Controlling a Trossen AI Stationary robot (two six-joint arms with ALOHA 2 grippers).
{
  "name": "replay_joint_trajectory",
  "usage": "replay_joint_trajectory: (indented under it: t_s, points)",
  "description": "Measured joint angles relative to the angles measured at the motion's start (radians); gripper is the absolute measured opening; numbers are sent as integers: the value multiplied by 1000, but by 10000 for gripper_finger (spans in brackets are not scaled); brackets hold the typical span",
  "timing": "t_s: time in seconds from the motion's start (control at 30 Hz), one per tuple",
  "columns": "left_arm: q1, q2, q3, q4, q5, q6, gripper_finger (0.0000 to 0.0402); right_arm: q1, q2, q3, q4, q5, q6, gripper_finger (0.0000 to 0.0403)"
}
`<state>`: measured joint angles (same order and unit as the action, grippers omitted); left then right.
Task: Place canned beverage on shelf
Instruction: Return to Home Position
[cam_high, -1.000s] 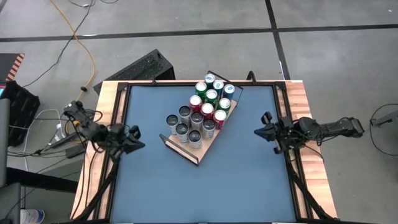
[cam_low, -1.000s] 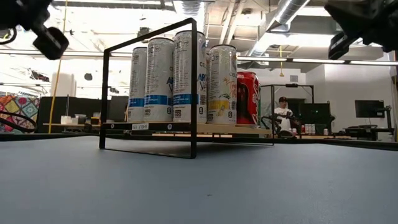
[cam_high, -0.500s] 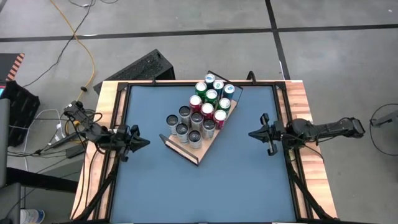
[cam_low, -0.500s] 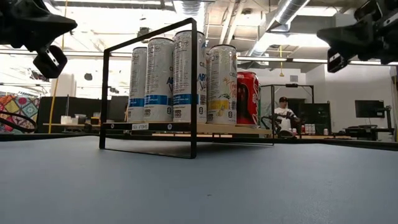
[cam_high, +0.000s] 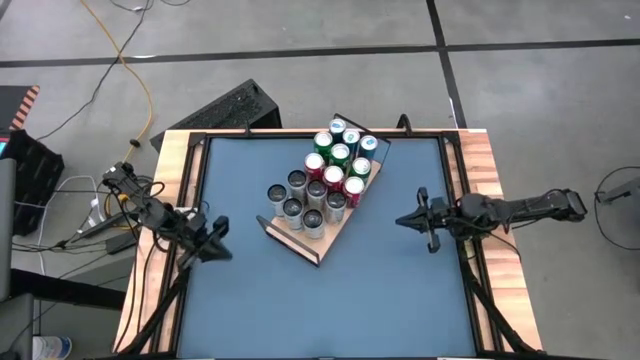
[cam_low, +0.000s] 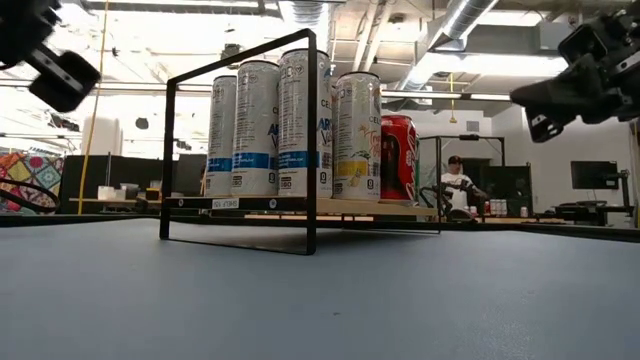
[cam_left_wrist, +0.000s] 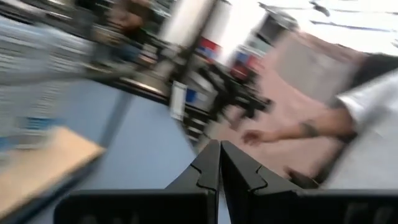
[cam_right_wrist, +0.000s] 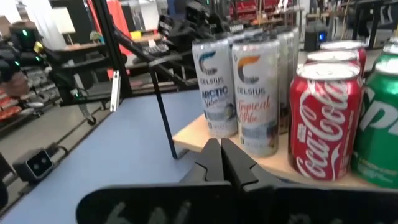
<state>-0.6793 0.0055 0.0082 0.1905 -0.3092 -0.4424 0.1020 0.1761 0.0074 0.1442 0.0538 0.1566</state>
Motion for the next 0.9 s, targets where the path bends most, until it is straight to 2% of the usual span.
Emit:
replay_joint_trajectory:
  t_s: [0.1, 0.17, 0.43, 0.9]
  points:
    - [0, 0, 0, -1, 157, 9, 0, 0, 0, 0, -32, 0, 0, 0]
    - [0, 0, 0, -12, 217, 31, 0, 0, 0, 0, -53, 0, 0, 0]
    - [0, 0, -1, -133, 98, -13, 0, 0, 0, -1, -110, -2, 0, 0]
    - [0, 8, 10, -163, 95, -8, 0, 0, 0, -1, -109, -3, 1, 0]
